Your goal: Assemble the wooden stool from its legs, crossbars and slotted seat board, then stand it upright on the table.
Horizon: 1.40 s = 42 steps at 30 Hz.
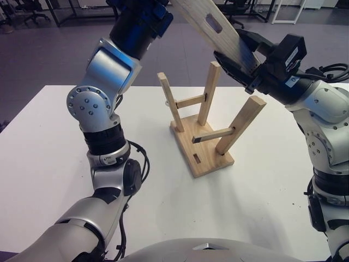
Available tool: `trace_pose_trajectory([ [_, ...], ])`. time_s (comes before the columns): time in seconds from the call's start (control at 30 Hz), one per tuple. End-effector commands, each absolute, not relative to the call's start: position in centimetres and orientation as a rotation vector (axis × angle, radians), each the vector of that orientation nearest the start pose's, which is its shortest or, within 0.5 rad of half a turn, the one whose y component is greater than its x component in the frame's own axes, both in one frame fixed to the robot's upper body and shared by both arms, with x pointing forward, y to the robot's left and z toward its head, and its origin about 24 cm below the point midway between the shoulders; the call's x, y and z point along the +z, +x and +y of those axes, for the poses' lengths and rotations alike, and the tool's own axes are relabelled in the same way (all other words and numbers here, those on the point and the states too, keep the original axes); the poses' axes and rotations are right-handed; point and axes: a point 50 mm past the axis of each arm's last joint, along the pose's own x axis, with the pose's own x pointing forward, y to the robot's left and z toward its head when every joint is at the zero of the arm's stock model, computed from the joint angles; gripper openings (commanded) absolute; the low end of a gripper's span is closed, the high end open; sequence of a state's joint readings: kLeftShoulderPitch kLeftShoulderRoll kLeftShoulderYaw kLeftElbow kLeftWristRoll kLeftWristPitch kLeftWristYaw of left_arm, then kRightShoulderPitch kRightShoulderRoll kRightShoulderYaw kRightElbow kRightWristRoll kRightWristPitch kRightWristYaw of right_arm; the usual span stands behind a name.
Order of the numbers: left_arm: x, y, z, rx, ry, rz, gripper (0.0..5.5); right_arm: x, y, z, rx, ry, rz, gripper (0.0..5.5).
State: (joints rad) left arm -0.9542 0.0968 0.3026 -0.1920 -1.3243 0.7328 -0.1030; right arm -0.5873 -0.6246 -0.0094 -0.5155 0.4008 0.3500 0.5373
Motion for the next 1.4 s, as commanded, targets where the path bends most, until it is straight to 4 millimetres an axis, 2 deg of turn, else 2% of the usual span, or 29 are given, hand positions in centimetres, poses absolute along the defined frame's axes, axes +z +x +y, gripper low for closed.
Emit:
trace_pose_trajectory([
  [0.03, 32.1, 28.5, 10.0, -1.088, -0.817, -0.417, 2.63, 27.8, 25.4, -13.5, 0.817, -0.482, -0.608, 2.07],
  [0.3, 32.1, 28.6, 10.2, -1.060, -0.841, -0.425, 1.15, 27.9, 25.4, -12.9, 0.809, -0.496, -0.639, 2.07],
  [0.33, 32.0, 28.6, 10.2, -1.054, -0.843, -0.427, 1.06, 28.0, 25.5, -12.9, 0.798, -0.497, -0.646, 2.47],
  [0.4, 31.9, 28.7, 10.7, -1.023, -0.845, -0.434, 1.03, 28.1, 25.4, -12.8, 0.795, -0.493, -0.652, 2.93],
  [0.47, 31.7, 28.8, 11.7, -0.974, -0.831, -0.445, 1.03, 28.2, 25.3, -12.8, 0.789, -0.458, -0.651, 3.30],
  [0.53, 30.8, 28.4, 13.9, -0.886, -0.805, -0.450, 1.03, 28.8, 25.5, -13.8, 0.739, -0.336, -0.651, 3.70],
  [0.6, 29.2, 27.7, 16.4, -0.784, -0.768, -0.426, 1.03, 29.3, 25.8, -15.7, 0.655, -0.166, -0.622, 3.77],
  [0.67, 27.6, 26.8, 18.7, -0.690, -0.750, -0.391, 1.03, 29.3, 26.6, -17.9, 0.541, -0.073, -0.547, 3.77],
  [0.7, 26.8, 26.2, 19.5, -0.656, -0.740, -0.370, 1.03, 28.8, 27.3, -19.5, 0.460, -0.051, -0.477, 3.77],
  [0.77, 25.0, 25.0, 20.6, -0.588, -0.677, -0.307, 1.03, 24.4, 29.1, -22.7, 0.327, -0.030, -0.209, 3.77],
  [0.8, 24.2, 24.6, 20.6, -0.566, -0.650, -0.272, 1.03, 21.4, 29.4, -23.6, 0.314, -0.036, -0.080, 3.77],
  [0.87, 22.1, 23.9, 19.6, -0.551, -0.648, -0.190, 1.02, 15.5, 29.6, -23.5, 0.355, -0.009, 0.115, 3.77],
  [0.9, 20.8, 23.7, 19.0, -0.540, -0.663, -0.145, 1.02, 13.4, 29.5, -23.2, 0.375, 0.006, 0.172, 3.77],
  [1.0, 17.5, 23.4, 18.1, -0.390, -0.705, -0.060, 1.02, 9.0, 29.1, -21.9, 0.447, -0.038, 0.275, 3.77],
  [1.07, 16.1, 22.9, 17.4, -0.306, -0.748, -0.025, 1.02, 7.7, 28.6, -20.6, 0.510, -0.036, 0.282, 3.77],
  [1.2, 13.7, 22.5, 17.0, -0.124, -0.836, 0.009, 1.02, 7.2, 27.1, -18.8, 0.615, -0.028, 0.263, 3.77],
  [1.4, 12.1, 21.8, 17.6, -0.017, -0.725, 0.067, 1.02, 7.5, 25.7, -15.9, 0.712, -0.001, 0.231, 3.77],
])
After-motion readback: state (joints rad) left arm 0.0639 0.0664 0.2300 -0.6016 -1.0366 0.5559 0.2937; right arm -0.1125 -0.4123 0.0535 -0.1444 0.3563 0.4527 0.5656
